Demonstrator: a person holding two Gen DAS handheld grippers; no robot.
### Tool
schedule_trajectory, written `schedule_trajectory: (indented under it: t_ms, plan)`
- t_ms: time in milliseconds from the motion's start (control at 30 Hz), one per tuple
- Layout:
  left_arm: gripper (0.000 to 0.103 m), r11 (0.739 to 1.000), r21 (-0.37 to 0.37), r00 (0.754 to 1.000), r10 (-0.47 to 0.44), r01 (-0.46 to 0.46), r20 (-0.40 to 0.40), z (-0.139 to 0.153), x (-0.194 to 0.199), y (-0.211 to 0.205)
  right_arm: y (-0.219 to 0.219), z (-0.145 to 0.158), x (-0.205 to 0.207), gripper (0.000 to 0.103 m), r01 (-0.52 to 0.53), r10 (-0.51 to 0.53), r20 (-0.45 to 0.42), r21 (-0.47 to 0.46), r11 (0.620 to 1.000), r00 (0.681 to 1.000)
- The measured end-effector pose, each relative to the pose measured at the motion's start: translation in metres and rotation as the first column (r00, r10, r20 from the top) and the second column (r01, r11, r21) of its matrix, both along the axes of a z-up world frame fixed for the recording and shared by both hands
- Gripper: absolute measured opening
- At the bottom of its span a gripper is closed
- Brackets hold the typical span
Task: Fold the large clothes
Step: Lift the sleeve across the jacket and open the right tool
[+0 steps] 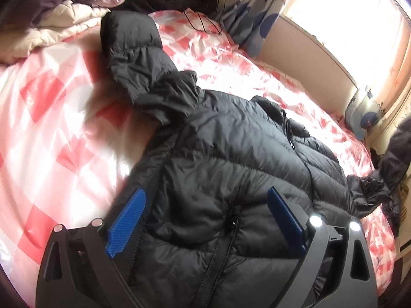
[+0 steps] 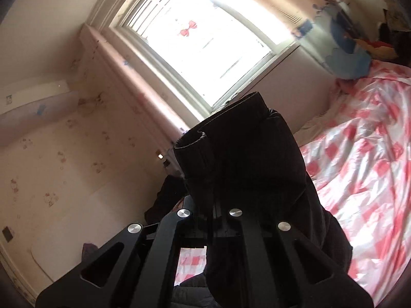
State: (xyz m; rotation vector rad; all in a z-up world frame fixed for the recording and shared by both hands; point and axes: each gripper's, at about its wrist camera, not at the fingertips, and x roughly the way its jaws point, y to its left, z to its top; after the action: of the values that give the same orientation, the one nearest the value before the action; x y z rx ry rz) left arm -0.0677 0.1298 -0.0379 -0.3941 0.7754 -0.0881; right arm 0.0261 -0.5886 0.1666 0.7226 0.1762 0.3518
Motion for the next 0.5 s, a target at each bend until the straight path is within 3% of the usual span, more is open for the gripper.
schedule_trajectory:
  t_ms: [167, 367, 500]
  plan:
    - [0.092, 0.997, -0.068, 1.0, 0.021, -0.022, -0.017, -0.001, -0.001, 0.013, 0.108, 0.004, 0.048, 0.003, -0.152, 0.148, -0.04, -0.104, 0.983, 0.988]
    - [0.092, 0.997, -0.076, 1.0, 0.018, -0.017, 0.005, 0.005, -0.006, 0.013, 0.234, -0.049, 0.093, 0.003, -0.34, 0.32, -0.153, -0.137, 0.93, 0.935]
    - [0.093, 0.996, -0.081, 0.999, 0.045, -0.043, 0.021, 0.009, -0.008, 0.022, 0.286, -0.083, 0.108, 0.003, -0.407, 0.379, -0.199, -0.127, 0.904, 0.904]
